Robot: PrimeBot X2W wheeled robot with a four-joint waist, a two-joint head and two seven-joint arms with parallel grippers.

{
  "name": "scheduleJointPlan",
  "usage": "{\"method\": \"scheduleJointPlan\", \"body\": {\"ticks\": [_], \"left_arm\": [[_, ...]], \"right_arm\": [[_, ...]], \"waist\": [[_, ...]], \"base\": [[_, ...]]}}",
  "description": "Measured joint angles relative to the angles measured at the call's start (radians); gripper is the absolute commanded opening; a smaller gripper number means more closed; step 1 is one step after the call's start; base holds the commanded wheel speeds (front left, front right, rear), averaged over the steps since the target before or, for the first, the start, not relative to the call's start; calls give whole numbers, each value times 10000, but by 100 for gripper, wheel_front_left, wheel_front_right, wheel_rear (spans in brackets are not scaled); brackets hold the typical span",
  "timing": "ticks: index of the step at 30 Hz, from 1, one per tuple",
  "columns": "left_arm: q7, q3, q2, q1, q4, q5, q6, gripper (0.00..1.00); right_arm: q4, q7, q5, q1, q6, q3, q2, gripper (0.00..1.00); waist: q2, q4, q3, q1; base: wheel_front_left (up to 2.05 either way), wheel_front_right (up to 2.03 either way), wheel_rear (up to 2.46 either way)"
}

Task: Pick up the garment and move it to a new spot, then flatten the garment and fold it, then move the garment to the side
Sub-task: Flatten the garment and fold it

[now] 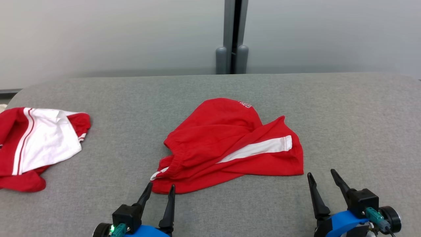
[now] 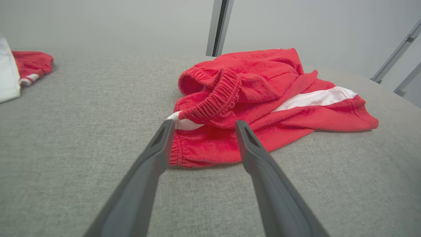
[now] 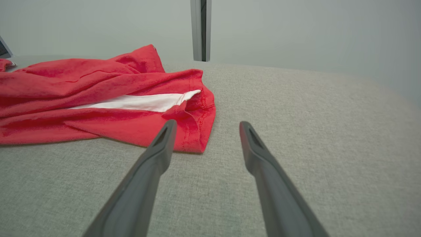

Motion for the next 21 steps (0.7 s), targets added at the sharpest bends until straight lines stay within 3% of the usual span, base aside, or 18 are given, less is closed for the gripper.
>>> {"method": "scheduleJointPlan", "body": {"ticks": [16,17,18,19,21], "left_arm": [[0,-213,113,-1569,1499,794,-115,100],[0,-213,113,-1569,1499,794,-115,85],[0,-230,111,-1664,1616,773,-115,36],[0,-238,105,-1742,1684,746,-115,0],[0,-224,107,-1913,1726,683,-117,0]], "right_arm": [[82,2,522,-5,0,717,12,100],[82,2,522,-5,0,717,12,100],[44,0,527,-23,0,756,12,100],[21,0,545,-28,0,786,13,100],[-29,0,594,-41,0,819,12,100]], "waist": [[0,-657,338,2],[0,-657,338,2],[0,-682,381,2],[0,-706,425,3],[0,-746,529,2]], "base": [[0,0,0],[0,0,0],[0,0,0],[0,0,0],[0,0,0]]}}
